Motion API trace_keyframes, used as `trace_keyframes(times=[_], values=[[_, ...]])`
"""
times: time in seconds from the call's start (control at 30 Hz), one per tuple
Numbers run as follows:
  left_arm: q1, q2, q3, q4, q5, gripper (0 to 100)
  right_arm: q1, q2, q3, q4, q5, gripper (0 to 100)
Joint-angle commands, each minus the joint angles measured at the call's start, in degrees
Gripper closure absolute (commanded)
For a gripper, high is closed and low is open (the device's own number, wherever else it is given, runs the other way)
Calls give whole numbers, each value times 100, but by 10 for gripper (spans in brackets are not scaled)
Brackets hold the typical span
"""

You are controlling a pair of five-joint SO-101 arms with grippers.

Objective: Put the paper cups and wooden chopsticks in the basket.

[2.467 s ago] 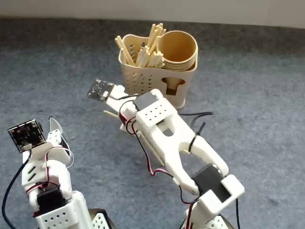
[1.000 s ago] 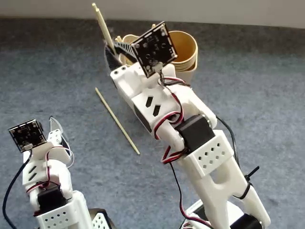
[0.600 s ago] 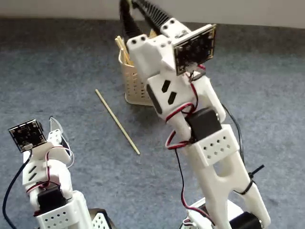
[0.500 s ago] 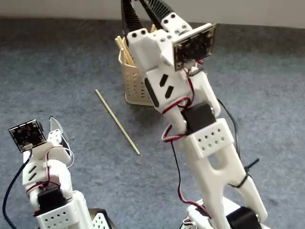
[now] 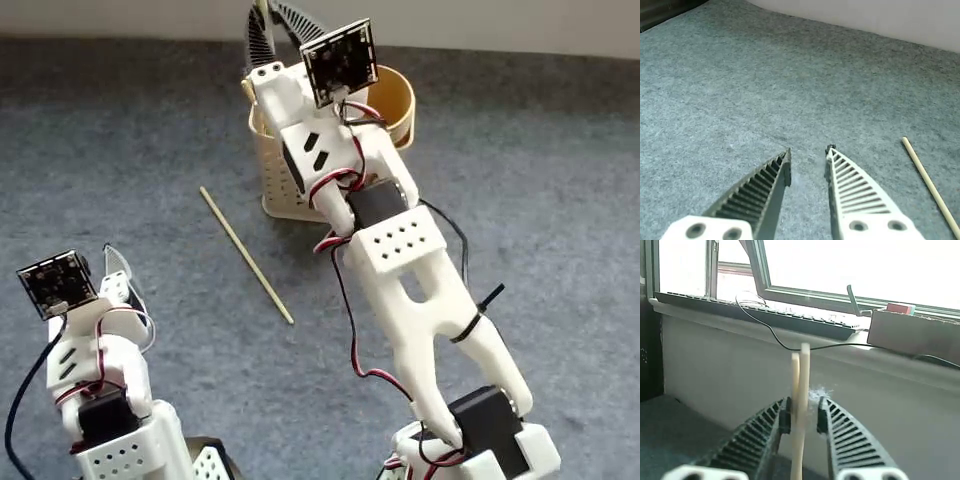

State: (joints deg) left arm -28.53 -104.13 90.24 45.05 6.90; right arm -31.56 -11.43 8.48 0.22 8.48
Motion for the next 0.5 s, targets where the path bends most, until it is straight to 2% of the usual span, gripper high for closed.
trace_keyframes(times=[0.0, 0.17, 0.47], values=[[127, -48, -40, -132, -9, 874, 31, -233, -66, 488, -44, 870], [127, -48, -40, -132, -9, 874, 31, -1024, -4, 1270, -44, 872], [127, -48, -40, -132, -9, 873, 31, -2308, -4, 3908, -70, 872]])
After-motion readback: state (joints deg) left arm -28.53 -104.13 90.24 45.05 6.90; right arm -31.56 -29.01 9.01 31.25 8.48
